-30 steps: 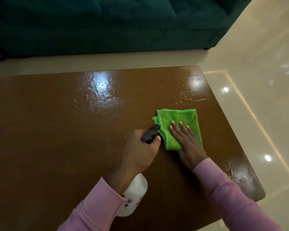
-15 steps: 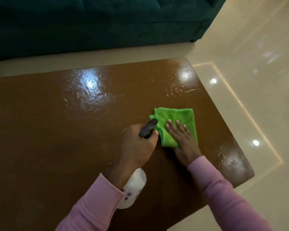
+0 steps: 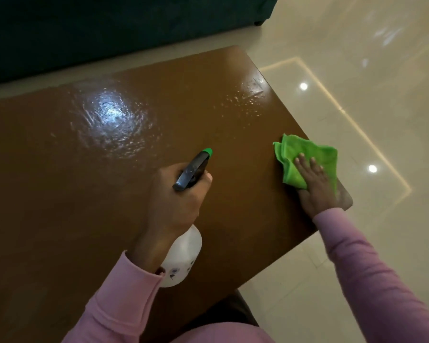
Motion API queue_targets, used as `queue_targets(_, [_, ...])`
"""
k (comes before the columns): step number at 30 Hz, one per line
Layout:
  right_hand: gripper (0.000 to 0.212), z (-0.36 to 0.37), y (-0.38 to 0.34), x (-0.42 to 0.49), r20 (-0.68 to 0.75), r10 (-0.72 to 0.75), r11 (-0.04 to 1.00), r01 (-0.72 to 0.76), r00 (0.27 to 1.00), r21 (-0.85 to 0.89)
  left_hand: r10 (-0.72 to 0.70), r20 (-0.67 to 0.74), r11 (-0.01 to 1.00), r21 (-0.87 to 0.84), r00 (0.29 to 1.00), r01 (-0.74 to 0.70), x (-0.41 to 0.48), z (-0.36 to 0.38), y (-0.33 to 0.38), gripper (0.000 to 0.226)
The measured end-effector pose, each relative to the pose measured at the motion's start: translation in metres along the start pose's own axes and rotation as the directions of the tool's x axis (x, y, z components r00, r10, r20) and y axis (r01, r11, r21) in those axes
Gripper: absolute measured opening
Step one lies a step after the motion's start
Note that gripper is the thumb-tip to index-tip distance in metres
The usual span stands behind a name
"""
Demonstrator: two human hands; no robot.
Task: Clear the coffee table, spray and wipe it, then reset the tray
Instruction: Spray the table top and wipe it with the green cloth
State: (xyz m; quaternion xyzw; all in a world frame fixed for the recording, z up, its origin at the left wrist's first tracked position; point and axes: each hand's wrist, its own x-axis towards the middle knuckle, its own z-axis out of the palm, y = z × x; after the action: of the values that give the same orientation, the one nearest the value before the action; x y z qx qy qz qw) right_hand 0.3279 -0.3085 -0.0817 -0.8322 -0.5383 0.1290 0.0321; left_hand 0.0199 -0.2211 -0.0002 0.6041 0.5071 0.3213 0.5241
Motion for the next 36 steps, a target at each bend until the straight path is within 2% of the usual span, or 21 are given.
queue_targets(2, [0.075,0.014,-0.027,-0.028,0.018,-0.17,0.985,0.171,0.985,-0.004,0.012,-0.019,1.0,-0.022,1.0,-0.012,-0.008,0.005,0.002,0.018])
queue_targets(5, [0.08,0.035,-0.051,-0.076,0.062,-0.43,0.901,0.432,0.901,-0.029,0.051,-0.072,0.998,-0.025,0.996,-0.052,-0.018,0.014,0.002,0.021])
queue_targets(8, [0.078,0.033,-0.02,-0.091,0.094,-0.527,0.846,0.532,0.845,-0.033,0.083,-0.125,0.996,0.018,0.989,-0.082,-0.029,0.022,0.005,0.015])
queue_targets(10, [0.077,0.022,0.017,-0.081,0.06,-0.468,0.883,0.47,0.882,-0.018,0.121,-0.175,0.992,0.048,0.977,-0.114,-0.035,0.024,0.004,0.01])
queue_targets(13, [0.082,0.004,0.054,-0.054,0.052,-0.301,0.953,0.302,0.952,-0.004,0.149,-0.283,0.989,0.061,0.947,-0.137,-0.044,0.025,0.0,0.005])
queue_targets(17, [0.084,0.009,0.029,-0.053,0.01,-0.181,0.983,0.181,0.983,0.004,0.17,-0.384,0.985,0.054,0.907,-0.162,-0.059,0.027,0.0,0.006])
queue_targets(20, [0.079,0.028,-0.015,-0.08,-0.023,-0.298,0.954,0.297,0.954,-0.041,0.192,-0.43,0.98,0.029,0.882,-0.199,-0.071,0.029,-0.004,0.008])
queue_targets(24, [0.076,0.045,-0.045,-0.117,0.035,-0.53,0.845,0.531,0.847,-0.065,0.174,-0.494,0.98,-0.002,0.852,-0.201,-0.075,0.029,-0.009,0.013])
queue_targets(26, [0.08,0.045,-0.03,-0.109,0.03,-0.519,0.851,0.52,0.854,-0.081,0.16,-0.492,0.984,0.015,0.856,-0.175,-0.077,0.028,-0.011,0.015])
queue_targets(29, [0.082,0.037,-0.012,-0.082,-0.041,-0.35,0.935,0.346,0.936,-0.075,0.204,-0.481,0.976,0.031,0.853,-0.216,-0.078,0.029,-0.013,0.014])
queue_targets(31, [0.085,0.038,-0.017,-0.071,-0.081,-0.266,0.963,0.262,0.96,-0.06,0.244,-0.465,0.966,0.033,0.851,-0.258,-0.079,0.026,-0.018,0.015])
queue_targets(33, [0.086,0.042,-0.03,-0.079,-0.089,-0.259,0.965,0.254,0.962,-0.066,0.29,-0.447,0.952,0.045,0.846,-0.302,-0.083,0.024,-0.024,0.019])
queue_targets(36, [0.083,0.053,-0.072,-0.109,-0.02,-0.364,0.931,0.364,0.931,-0.004,0.364,-0.437,0.925,0.069,0.822,-0.373,-0.09,0.021,-0.03,0.029])
